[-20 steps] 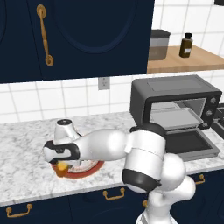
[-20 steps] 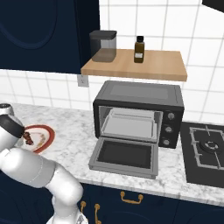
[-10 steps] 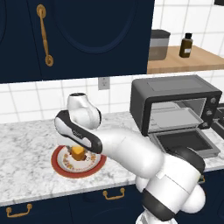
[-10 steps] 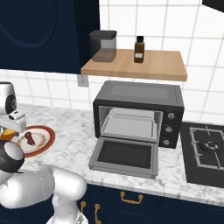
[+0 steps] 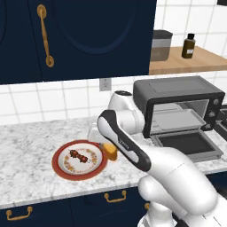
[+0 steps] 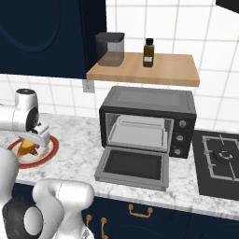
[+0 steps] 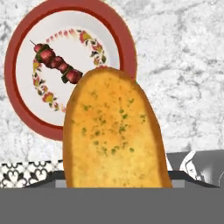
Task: Pick up the kebab skewer and baguette bread, and place them inside the toaster oven. Close the toaster oven door and start by setting the timer.
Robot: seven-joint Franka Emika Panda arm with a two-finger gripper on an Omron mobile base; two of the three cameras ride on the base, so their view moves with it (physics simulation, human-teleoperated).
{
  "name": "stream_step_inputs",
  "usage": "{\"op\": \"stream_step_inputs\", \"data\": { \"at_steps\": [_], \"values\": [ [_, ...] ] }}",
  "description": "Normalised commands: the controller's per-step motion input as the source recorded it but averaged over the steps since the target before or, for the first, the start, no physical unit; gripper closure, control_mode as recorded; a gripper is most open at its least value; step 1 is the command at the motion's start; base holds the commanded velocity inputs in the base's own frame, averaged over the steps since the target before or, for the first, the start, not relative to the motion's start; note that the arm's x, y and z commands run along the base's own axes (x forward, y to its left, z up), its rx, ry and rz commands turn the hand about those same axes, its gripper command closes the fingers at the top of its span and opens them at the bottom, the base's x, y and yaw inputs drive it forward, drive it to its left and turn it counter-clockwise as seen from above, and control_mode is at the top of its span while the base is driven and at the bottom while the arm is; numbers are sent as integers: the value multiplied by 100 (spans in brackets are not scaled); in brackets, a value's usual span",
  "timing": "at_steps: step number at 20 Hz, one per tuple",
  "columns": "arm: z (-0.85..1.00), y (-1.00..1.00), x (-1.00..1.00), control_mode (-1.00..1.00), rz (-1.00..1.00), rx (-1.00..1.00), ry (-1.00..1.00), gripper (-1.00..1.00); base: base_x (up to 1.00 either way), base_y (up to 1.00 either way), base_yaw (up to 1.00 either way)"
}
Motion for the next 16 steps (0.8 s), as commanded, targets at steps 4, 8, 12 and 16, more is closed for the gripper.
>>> {"op": "stream_step_inputs", "data": {
  "at_steps": [4, 8, 12, 16],
  "values": [
    [12, -100, 33, -100, -11, 5, -5, 100, 0, 0, 0],
    [13, -100, 33, -100, -11, 1, -15, 100, 0, 0, 0],
    [1, -100, 20, -100, -11, 0, -13, 100, 0, 0, 0],
    [1, -100, 41, -100, -20, 1, -12, 100, 0, 0, 0]
  ]
}}
